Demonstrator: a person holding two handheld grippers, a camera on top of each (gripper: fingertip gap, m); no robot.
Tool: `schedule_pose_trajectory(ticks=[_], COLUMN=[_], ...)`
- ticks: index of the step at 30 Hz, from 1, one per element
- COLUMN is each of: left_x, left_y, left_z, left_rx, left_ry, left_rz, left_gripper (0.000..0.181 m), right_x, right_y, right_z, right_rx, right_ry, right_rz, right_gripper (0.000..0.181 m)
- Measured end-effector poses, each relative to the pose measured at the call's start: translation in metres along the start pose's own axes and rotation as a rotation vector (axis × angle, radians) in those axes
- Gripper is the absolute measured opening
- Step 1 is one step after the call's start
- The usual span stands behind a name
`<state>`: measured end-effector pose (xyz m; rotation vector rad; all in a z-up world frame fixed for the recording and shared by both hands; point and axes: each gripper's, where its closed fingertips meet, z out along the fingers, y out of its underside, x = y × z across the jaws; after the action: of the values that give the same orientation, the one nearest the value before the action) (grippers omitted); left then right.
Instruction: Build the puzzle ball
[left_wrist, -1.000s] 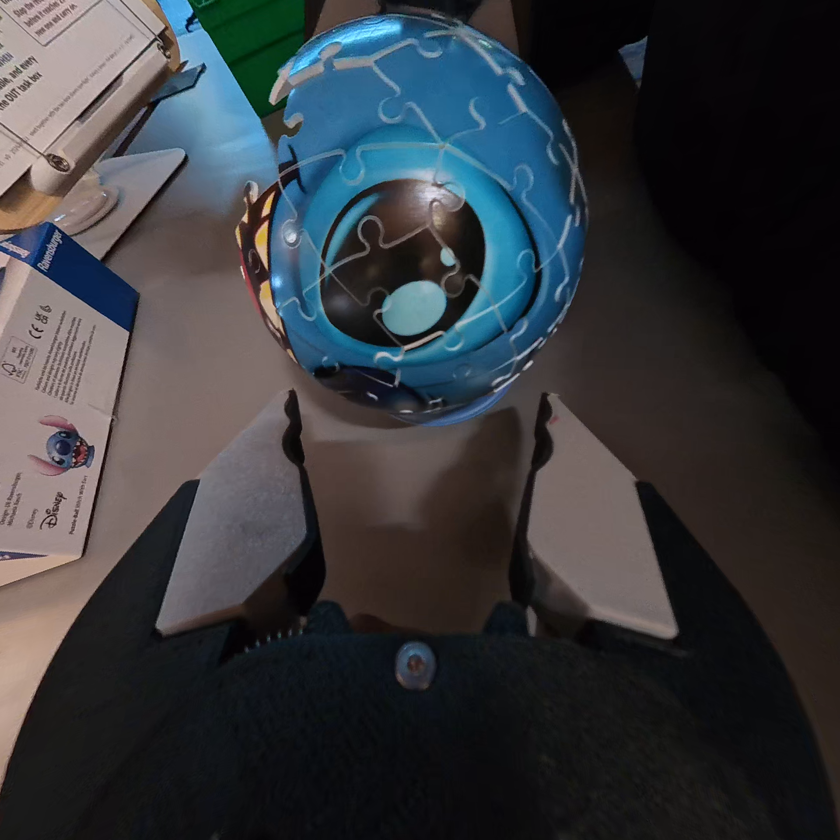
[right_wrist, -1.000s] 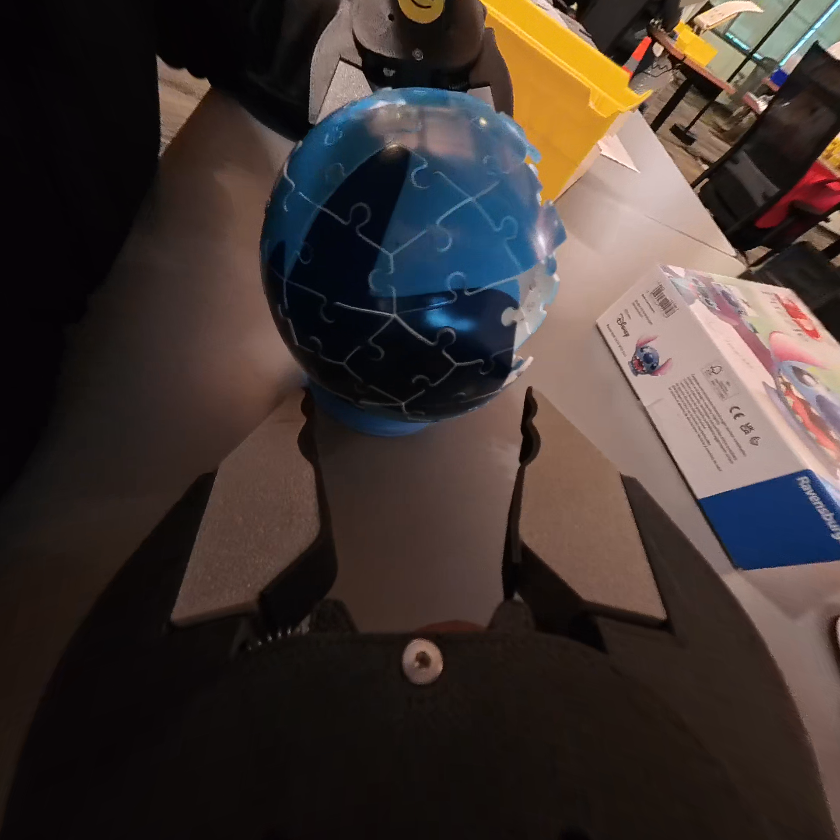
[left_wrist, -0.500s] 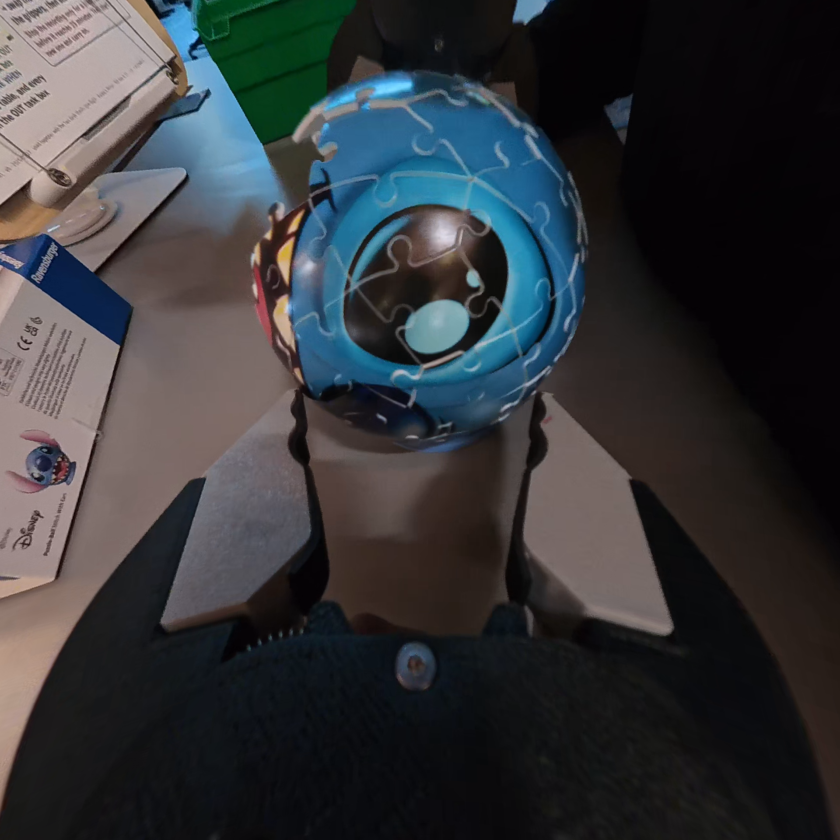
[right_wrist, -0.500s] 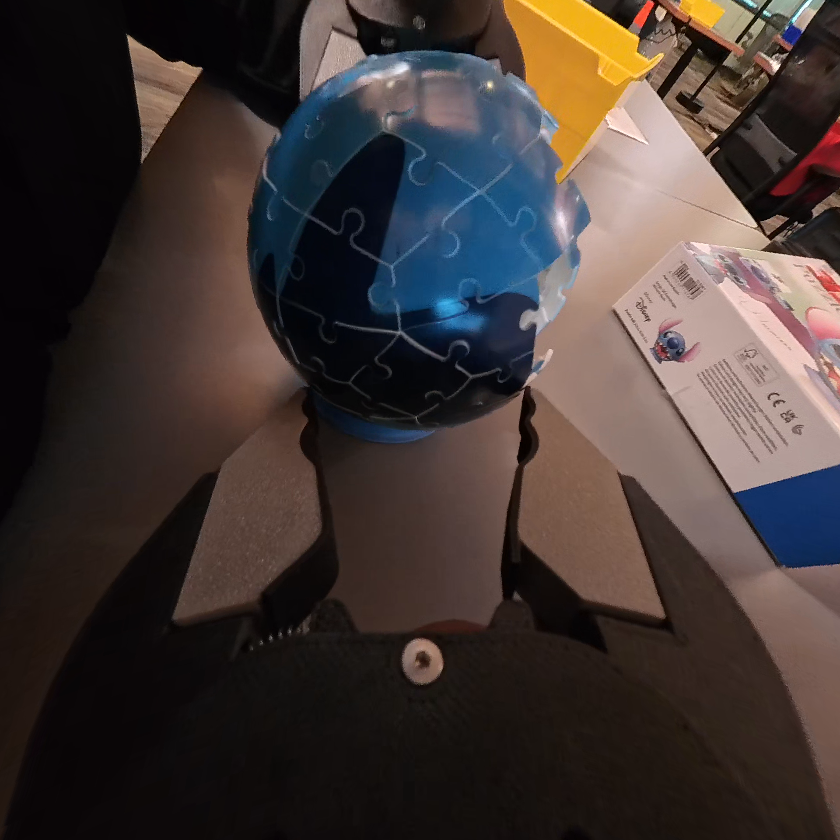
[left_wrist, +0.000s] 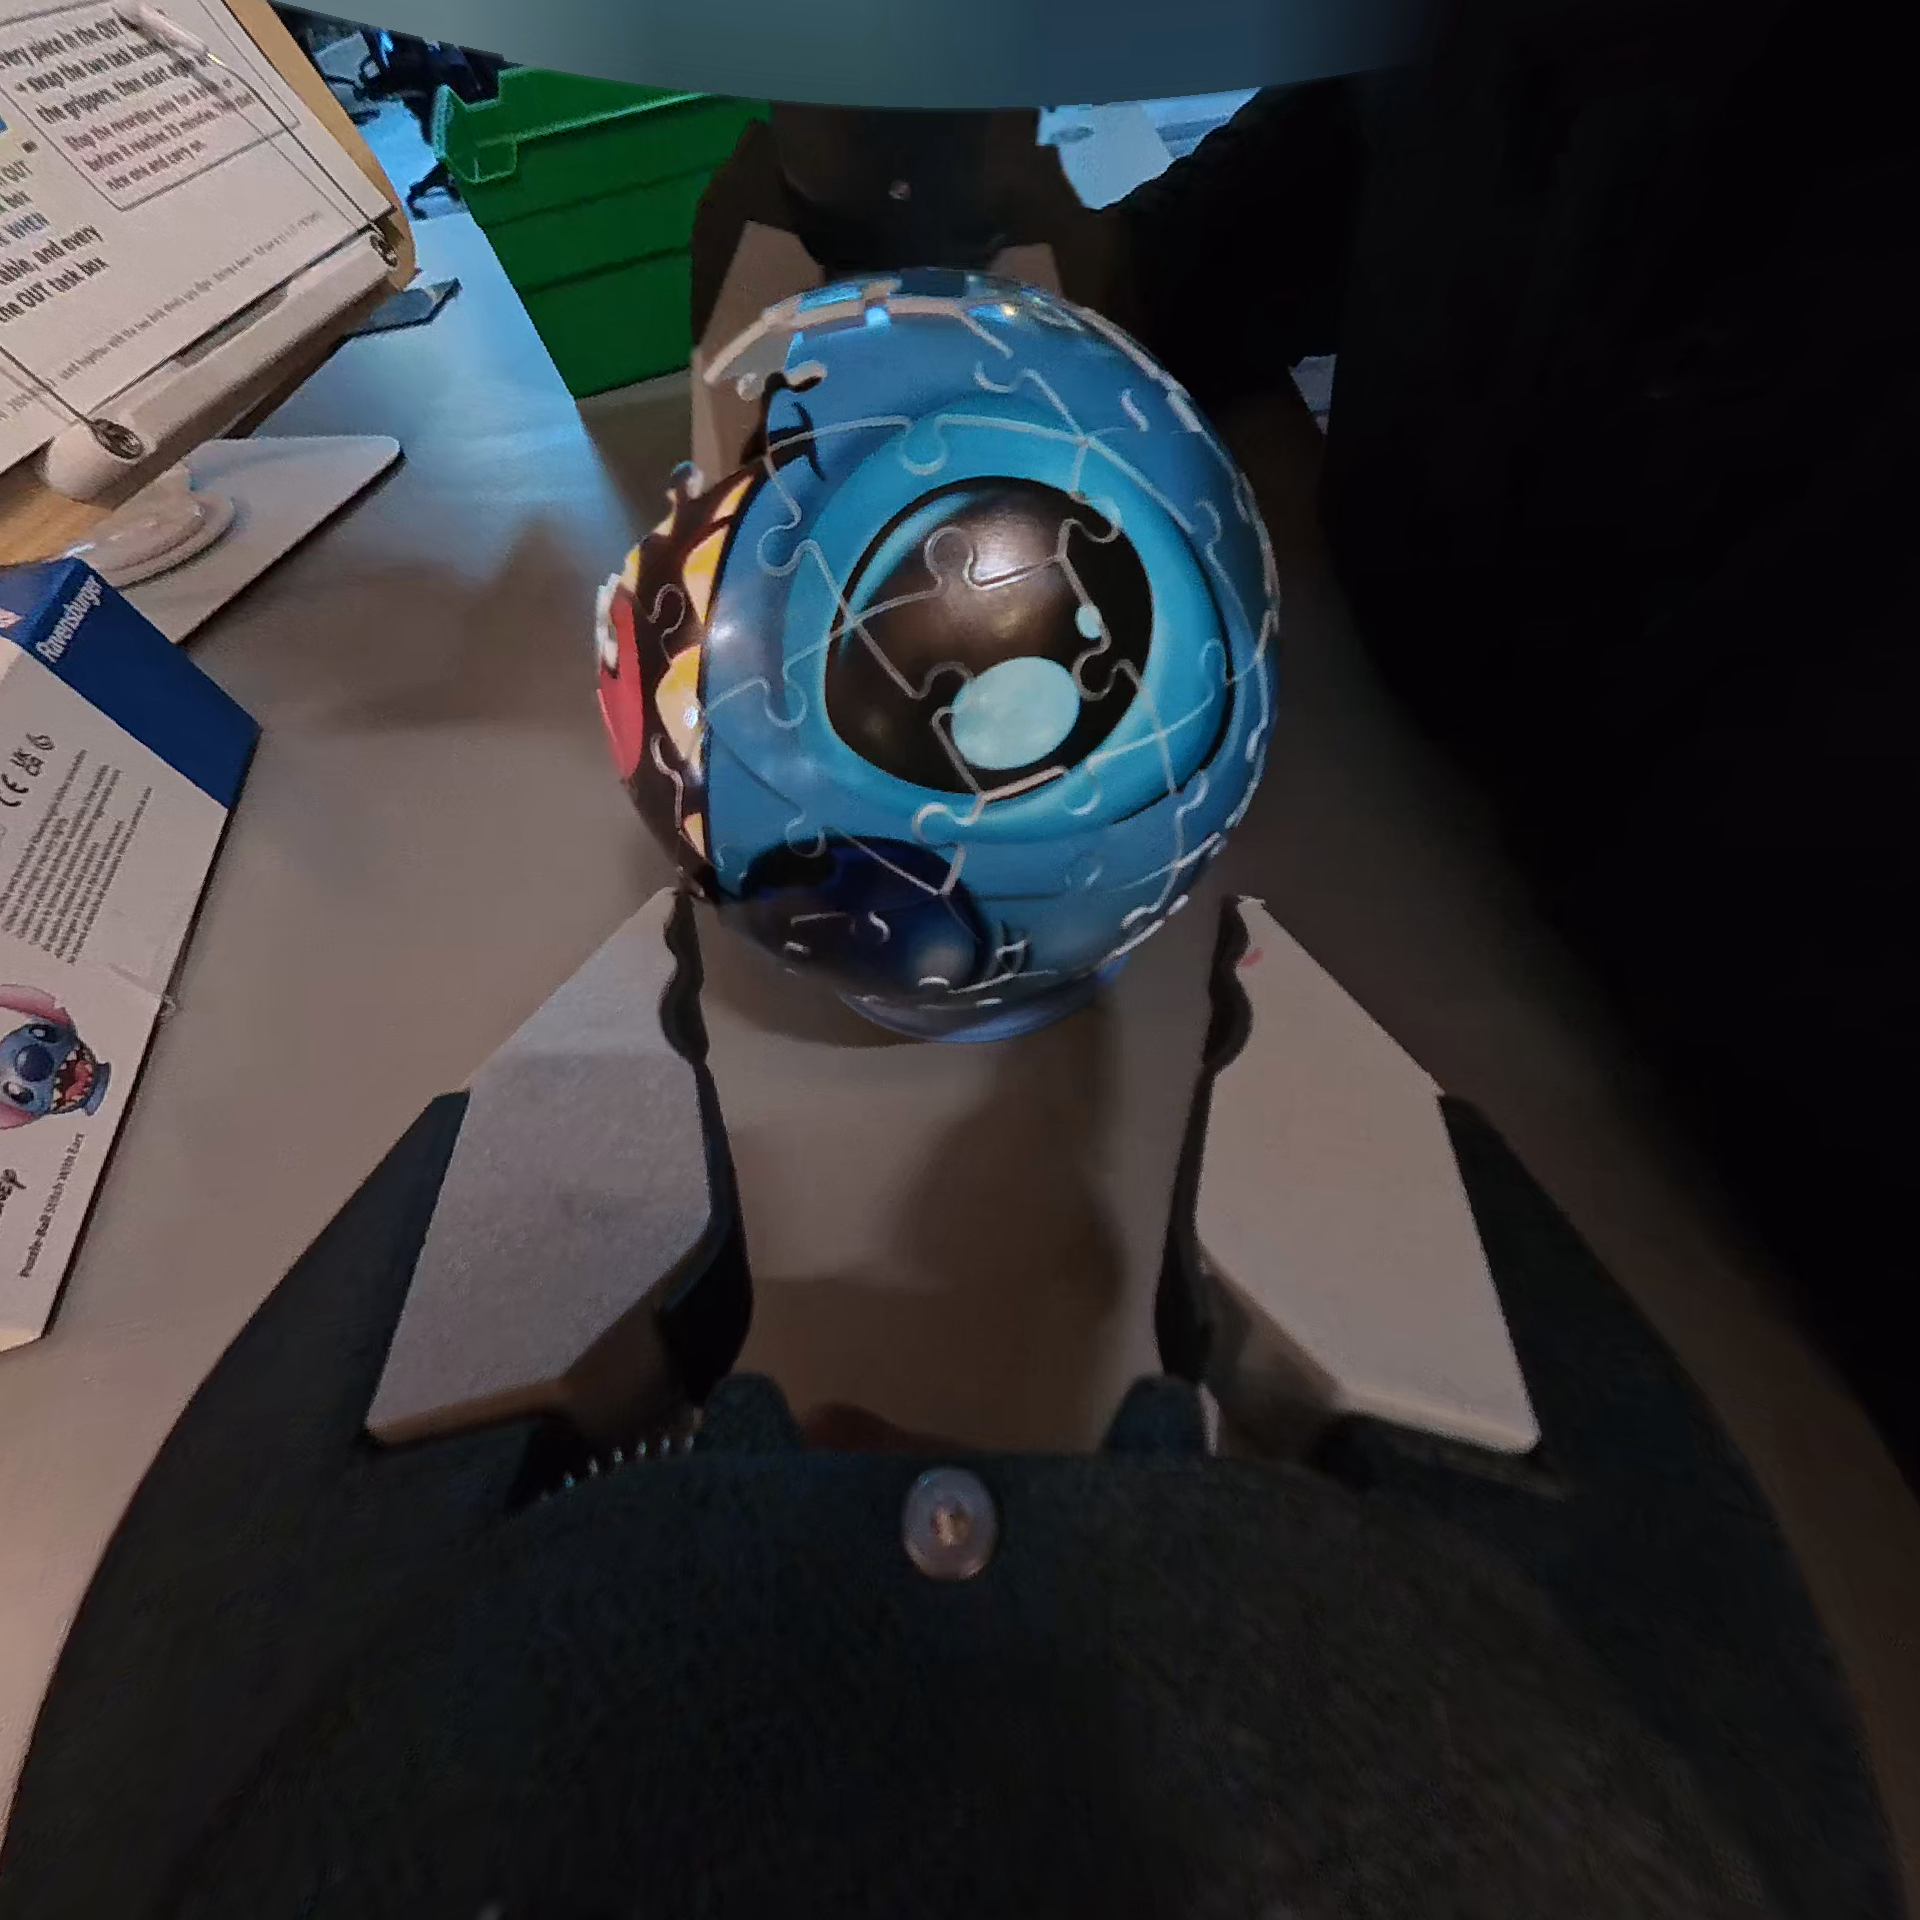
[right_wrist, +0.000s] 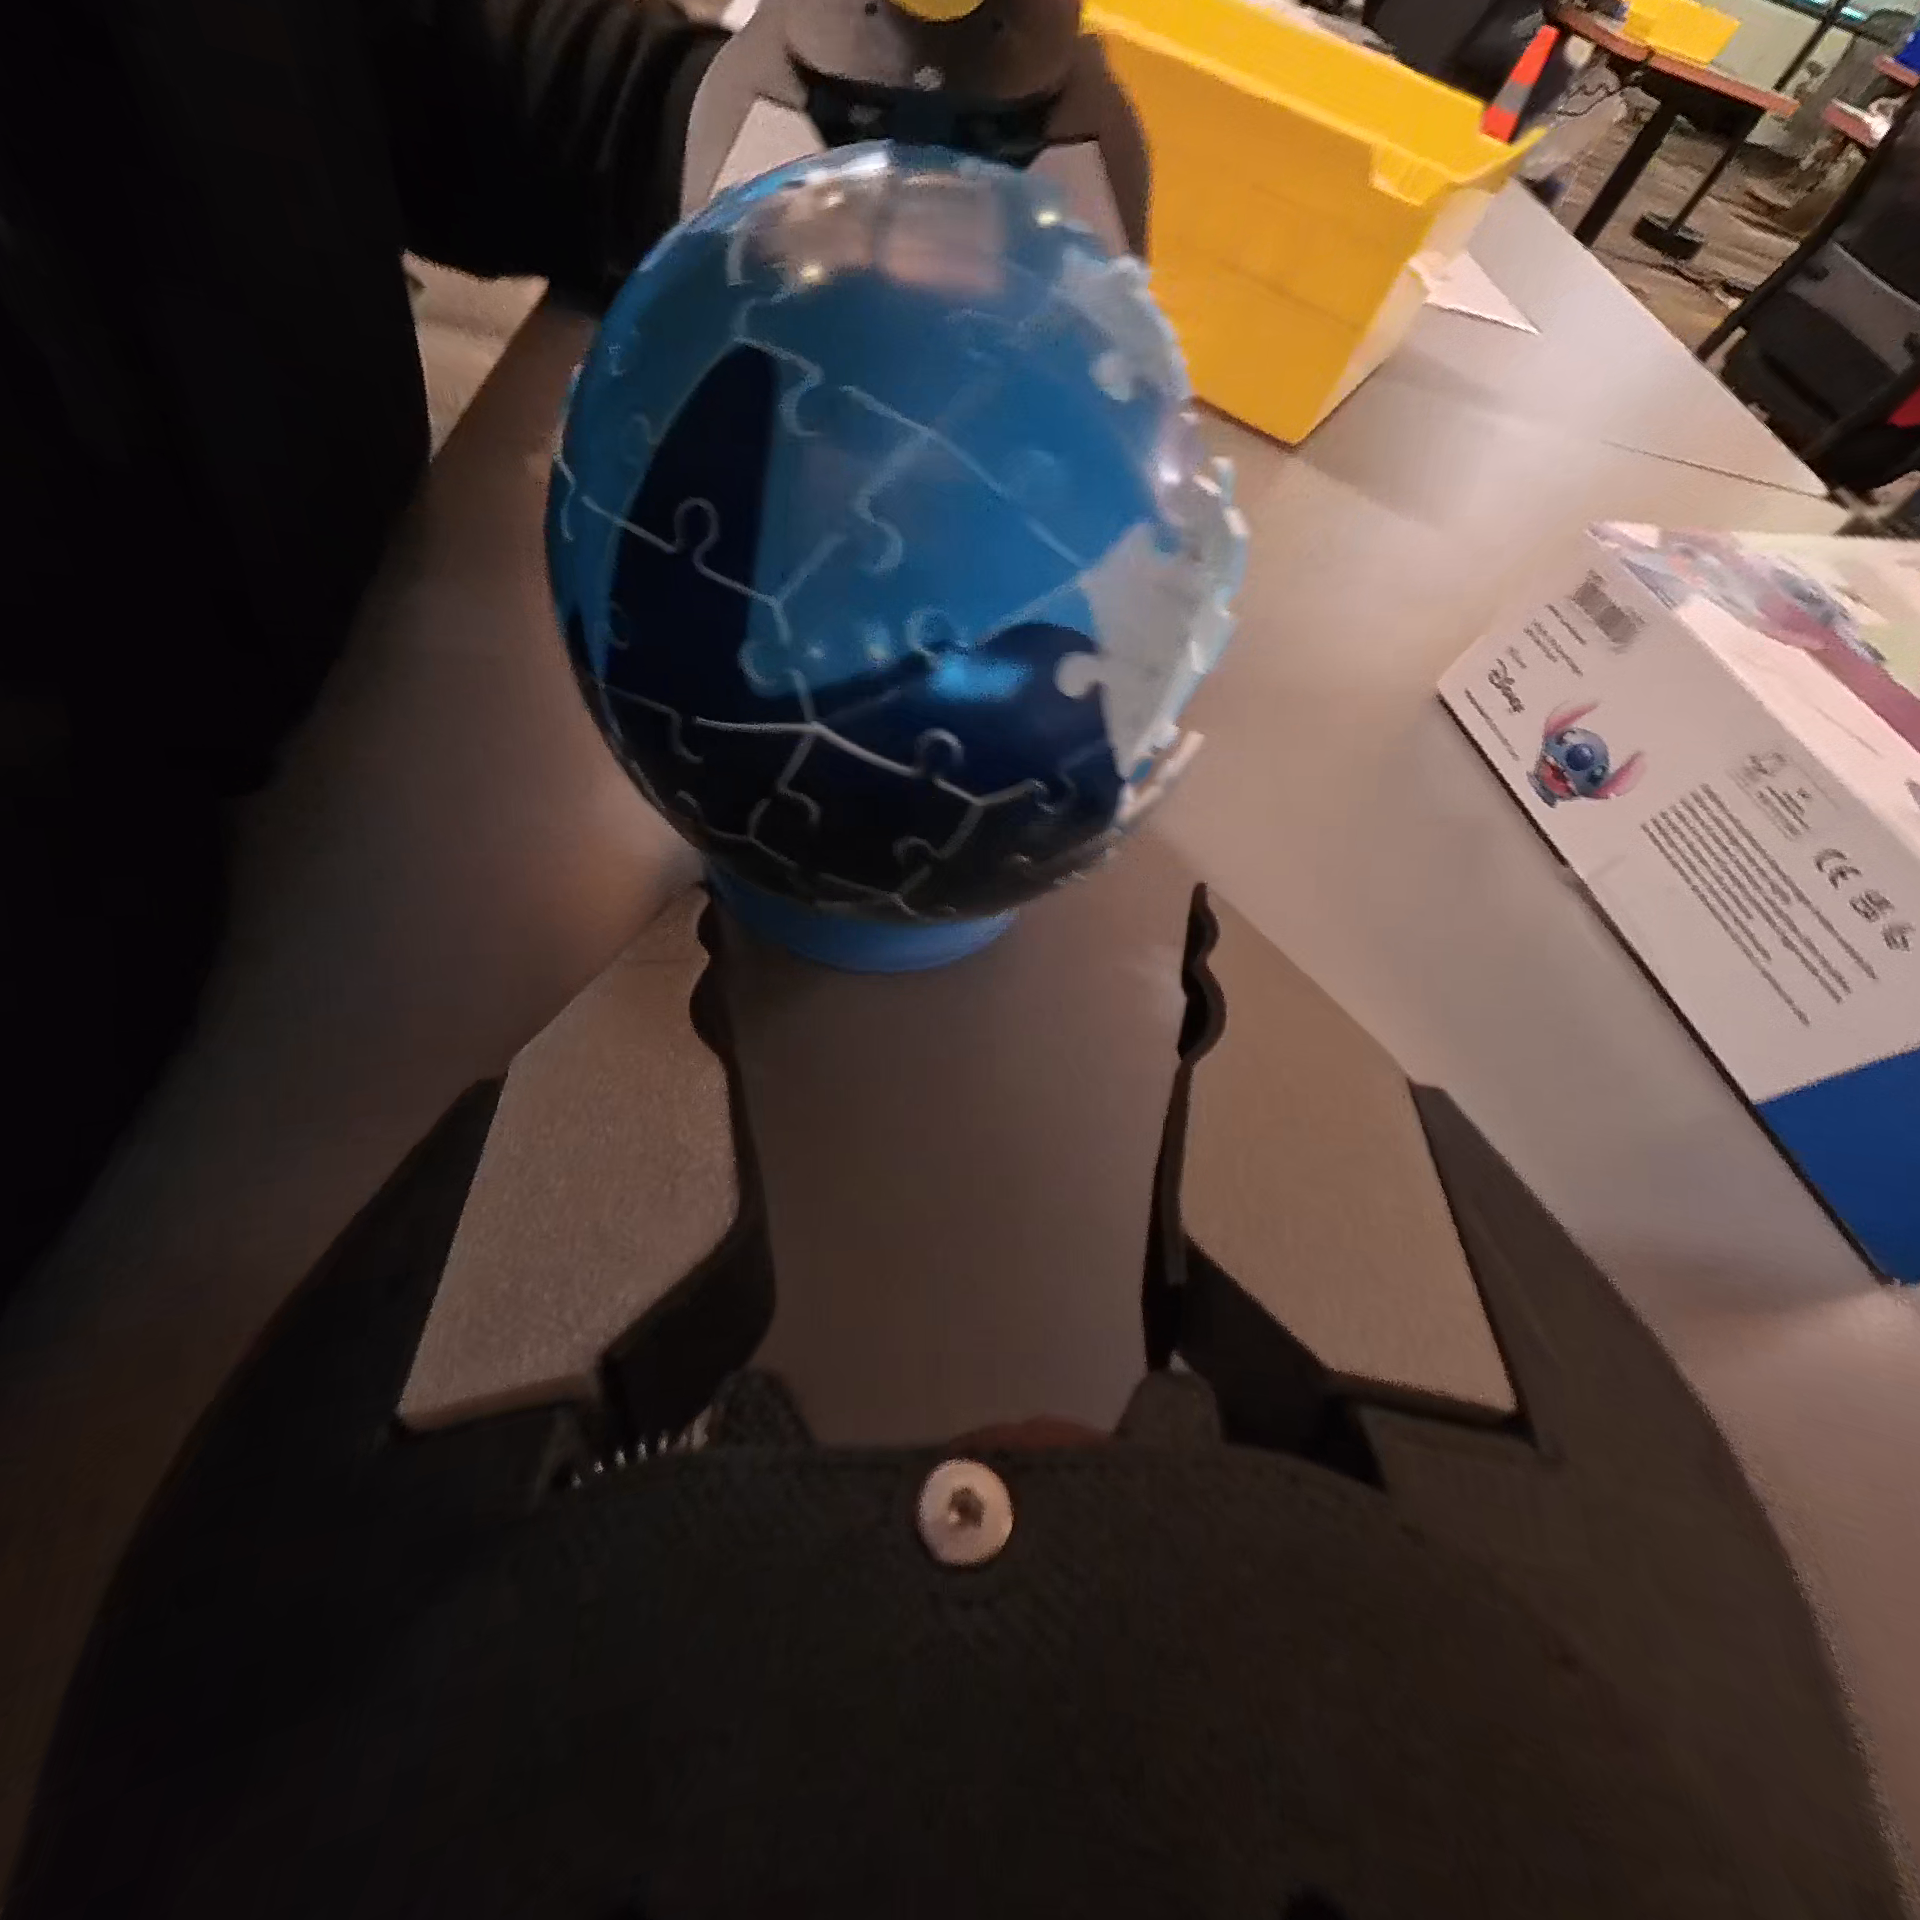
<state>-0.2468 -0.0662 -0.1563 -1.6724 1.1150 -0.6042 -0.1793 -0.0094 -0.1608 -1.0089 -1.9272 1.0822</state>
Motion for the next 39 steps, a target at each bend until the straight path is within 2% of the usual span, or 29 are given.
schedule_pose_trajectory(ticks=[7, 9, 12, 14, 17, 22, 27, 31, 34, 39], left_x=[-0.006, -0.009, -0.013, -0.015, -0.017, -0.018, -0.021, -0.025, -0.021, -0.011], left_y=[0.005, 0.006, 0.009, 0.011, 0.014, 0.02, 0.025, 0.025, 0.025, 0.023], left_z=[-0.01, -0.014, -0.017, -0.019, -0.021, -0.022, -0.022, -0.025, -0.027, -0.028], left_rx=[0.003, 0.009, -0.005, -0.012, -0.023, -0.059, -0.086, -0.079, -0.07, -0.071], left_ry=[0.005, -0.008, -0.025, -0.035, -0.042, -0.05, -0.06, -0.069, -0.059, -0.137], left_rz=[-0.032, -0.035, -0.034, -0.034, -0.033, -0.034, -0.042, -0.068, -0.138, -0.154], left_gripper=[0.096, 0.095, 0.094, 0.094, 0.094, 0.094, 0.094, 0.094, 0.098, 0.099], right_x=[0.056, 0.077, 0.091, 0.092, 0.09, 0.058, 0.041, 0.041, 0.046, 0.046], right_y=[0.019, 0.03, 0.053, 0.058, 0.054, 0.048, 0.042, 0.028, 0.009, 0.0], right_z=[-0.037, -0.048, -0.056, -0.057, -0.055, -0.043, -0.036, -0.038, -0.044, -0.041], right_rx=[0.018, -0.012, -0.064, -0.071, -0.063, -0.095, -0.102, -0.095, -0.084, -0.189], right_ry=[0.119, 0.188, 0.196, 0.179, 0.169, 0.028, -0.023, 0.008, 0.0, -0.091], right_rz=[0.137, 0.197, 0.328, 0.374, 0.346, 0.254, 0.191, 0.07, -0.022, -0.116], right_gripper=[0.081, 0.074, 0.079, 0.081, 0.076, 0.07, 0.077, 0.078, 0.071, 0.075])
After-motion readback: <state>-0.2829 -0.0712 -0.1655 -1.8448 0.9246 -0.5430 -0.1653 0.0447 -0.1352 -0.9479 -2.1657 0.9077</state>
